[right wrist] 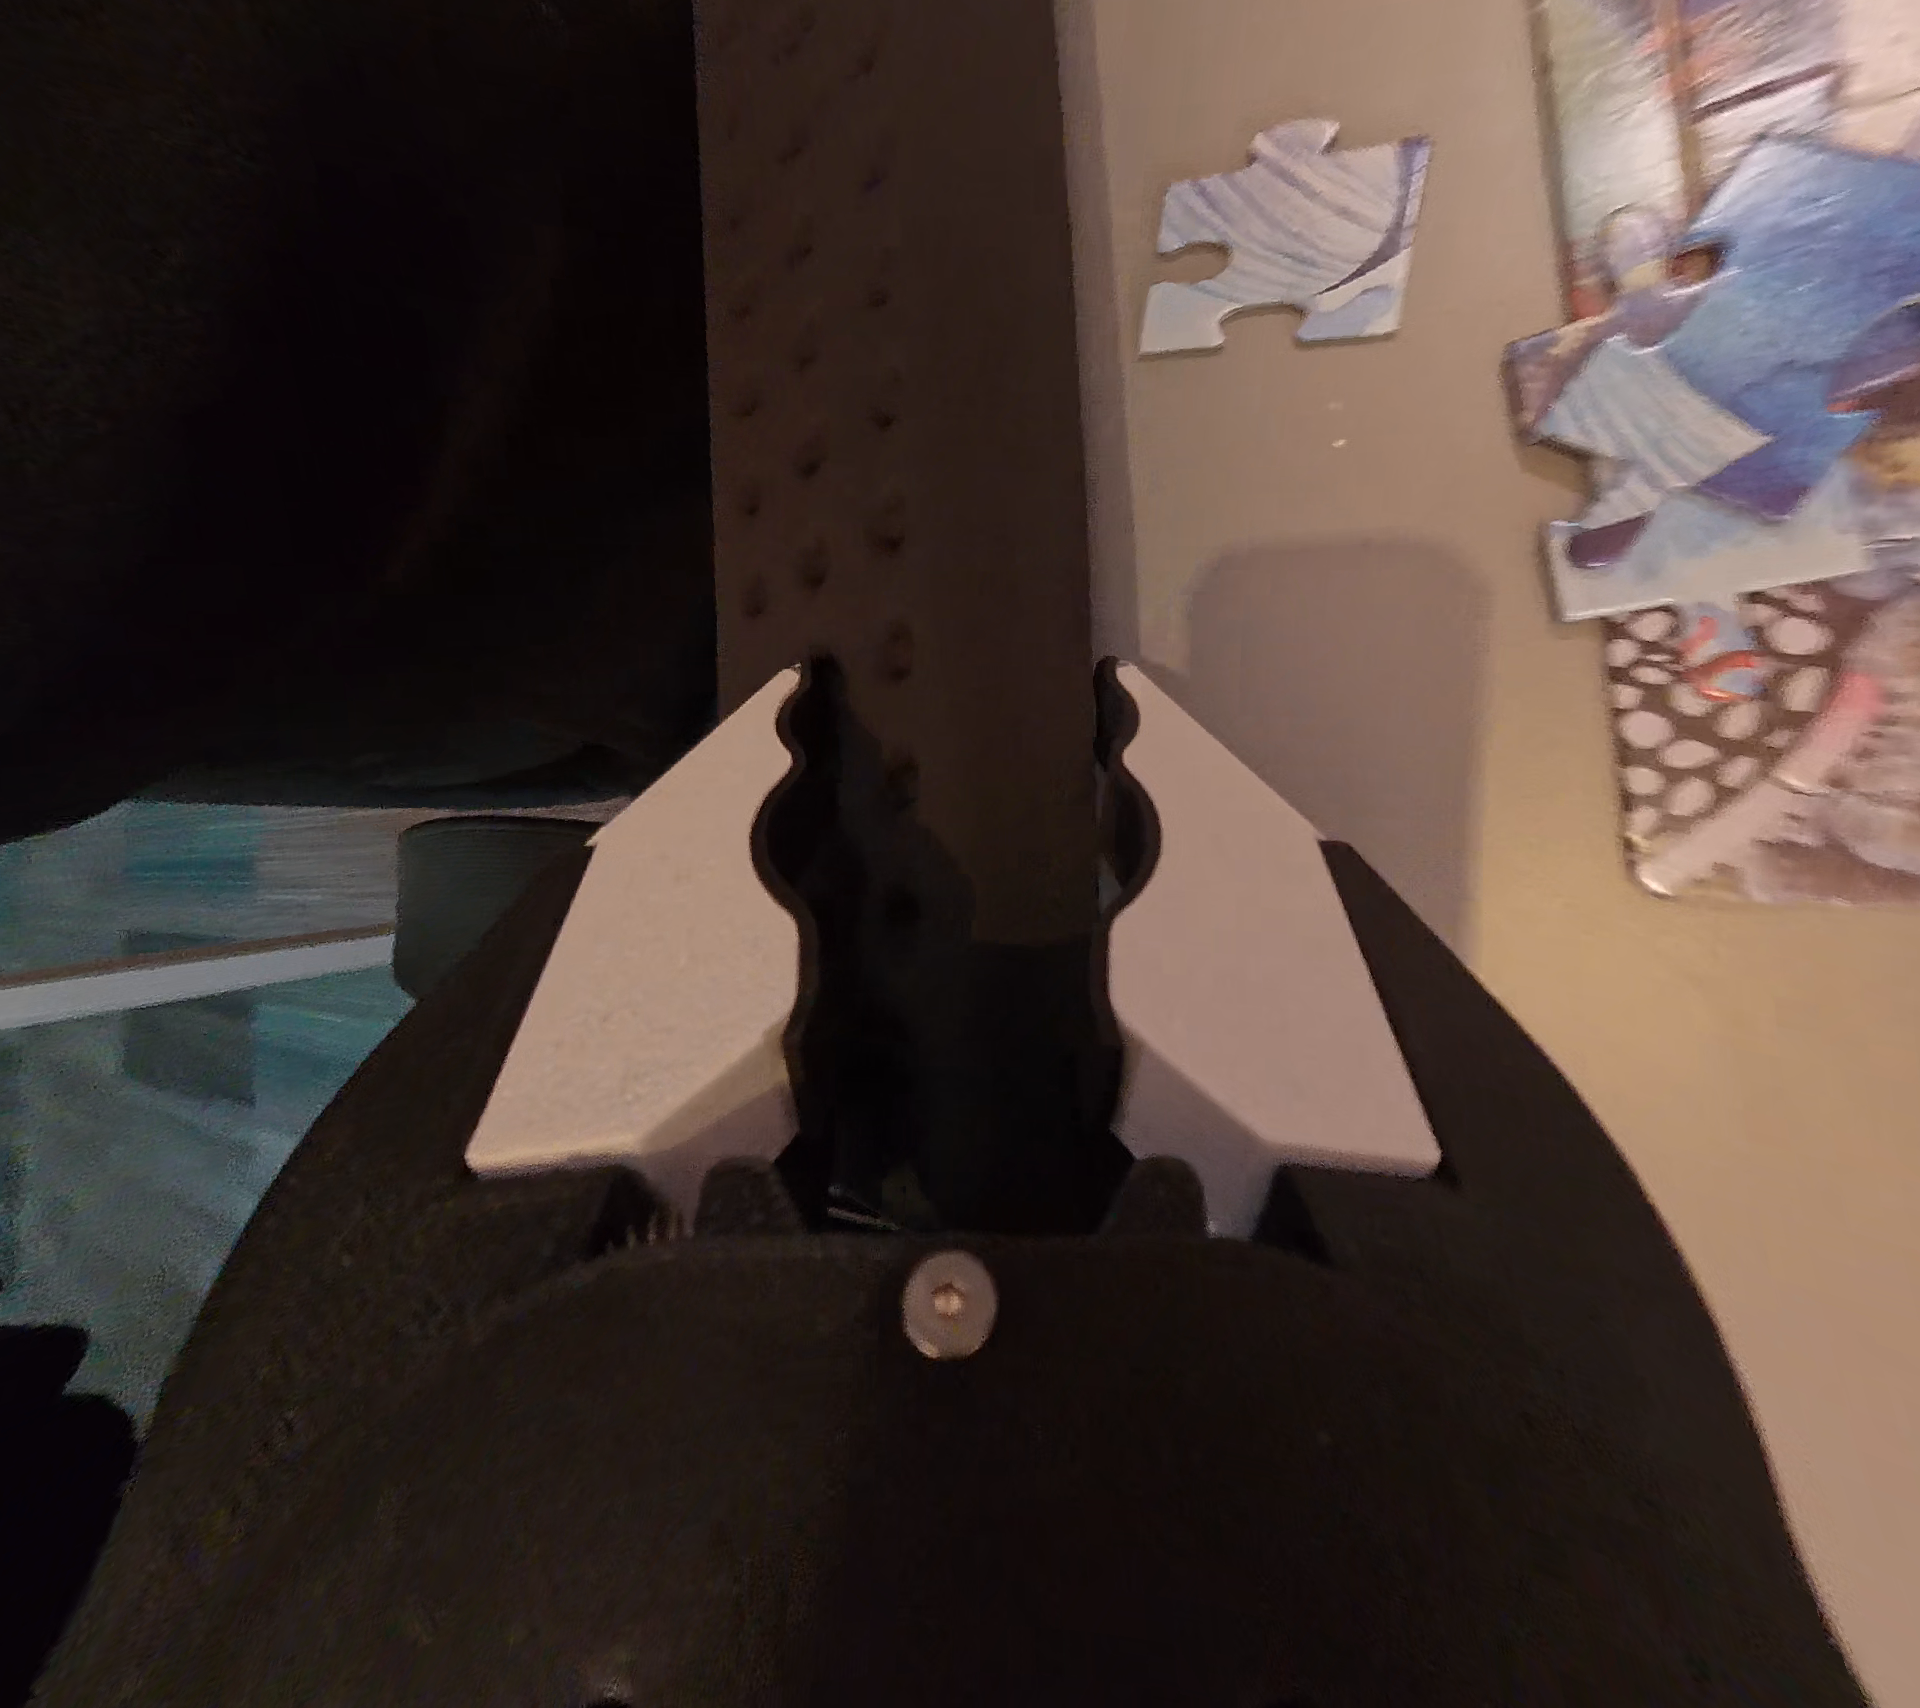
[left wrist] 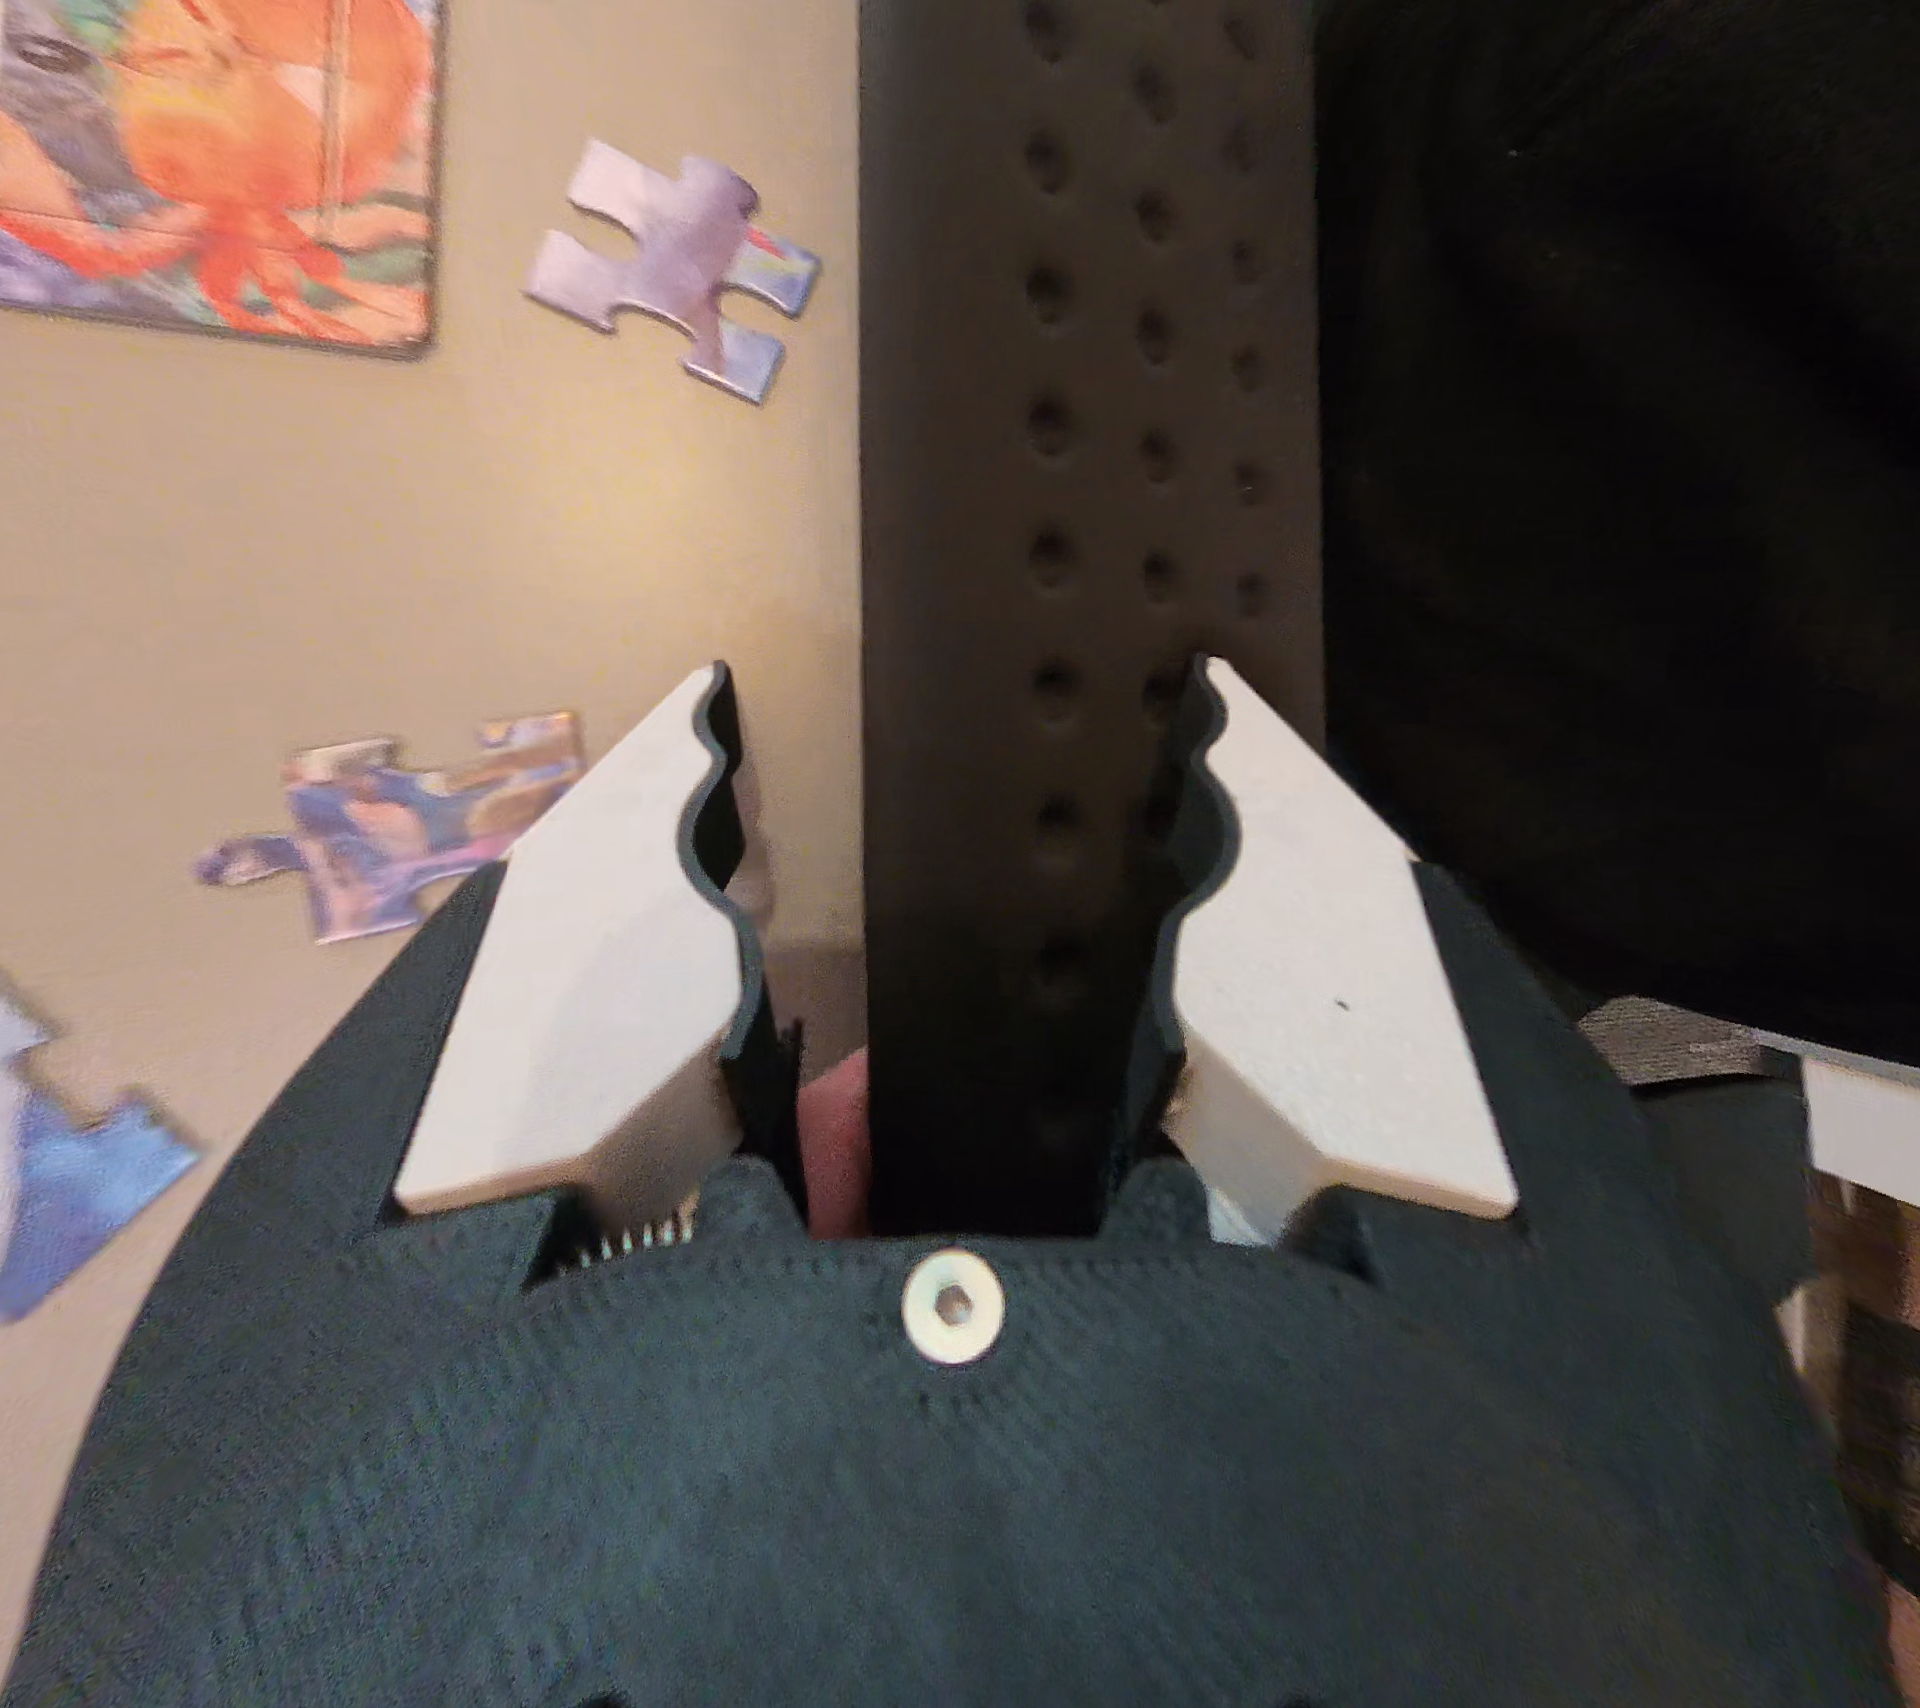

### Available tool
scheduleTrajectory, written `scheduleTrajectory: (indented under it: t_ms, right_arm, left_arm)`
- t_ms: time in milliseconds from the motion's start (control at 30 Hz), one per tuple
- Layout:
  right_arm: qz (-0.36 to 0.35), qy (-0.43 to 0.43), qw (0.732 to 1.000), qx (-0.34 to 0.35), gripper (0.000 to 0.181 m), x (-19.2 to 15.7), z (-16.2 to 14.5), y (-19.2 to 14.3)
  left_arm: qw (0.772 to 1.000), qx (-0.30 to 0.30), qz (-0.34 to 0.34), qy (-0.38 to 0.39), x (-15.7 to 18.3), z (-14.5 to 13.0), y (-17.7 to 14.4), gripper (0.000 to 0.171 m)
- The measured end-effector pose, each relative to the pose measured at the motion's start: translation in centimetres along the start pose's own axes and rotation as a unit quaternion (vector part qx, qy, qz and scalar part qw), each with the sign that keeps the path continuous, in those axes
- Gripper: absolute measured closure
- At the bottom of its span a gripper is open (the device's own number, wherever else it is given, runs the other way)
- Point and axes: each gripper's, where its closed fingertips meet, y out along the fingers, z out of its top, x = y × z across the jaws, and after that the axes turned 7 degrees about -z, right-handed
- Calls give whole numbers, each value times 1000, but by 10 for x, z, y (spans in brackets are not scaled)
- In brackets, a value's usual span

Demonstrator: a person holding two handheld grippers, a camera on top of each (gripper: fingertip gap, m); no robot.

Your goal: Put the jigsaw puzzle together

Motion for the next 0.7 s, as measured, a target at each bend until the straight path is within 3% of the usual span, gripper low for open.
scheduleTrajectory:
  t_ms: [100,267,333,433,533,700]
  right_arm:
    - [9,-2,1000,4,128,-7,-5,9]
    - [-75,-1,997,9,106,5,-7,5]
    - [-118,-3,993,-5,97,11,-9,1]
    - [-157,-38,987,15,107,7,1,-3]
    - [-169,-50,982,73,110,7,20,2]
    - [-178,-35,978,105,108,10,22,16]
  left_arm:
    - [1000,23,-1,13,5,-3,5,89]
    - [999,40,19,25,5,-2,4,92]
    - [997,31,60,49,3,0,0,92]
    - [992,30,104,70,3,1,-1,101]
    - [990,54,117,59,0,1,-3,97]
    - [985,78,137,65,3,3,-3,97]
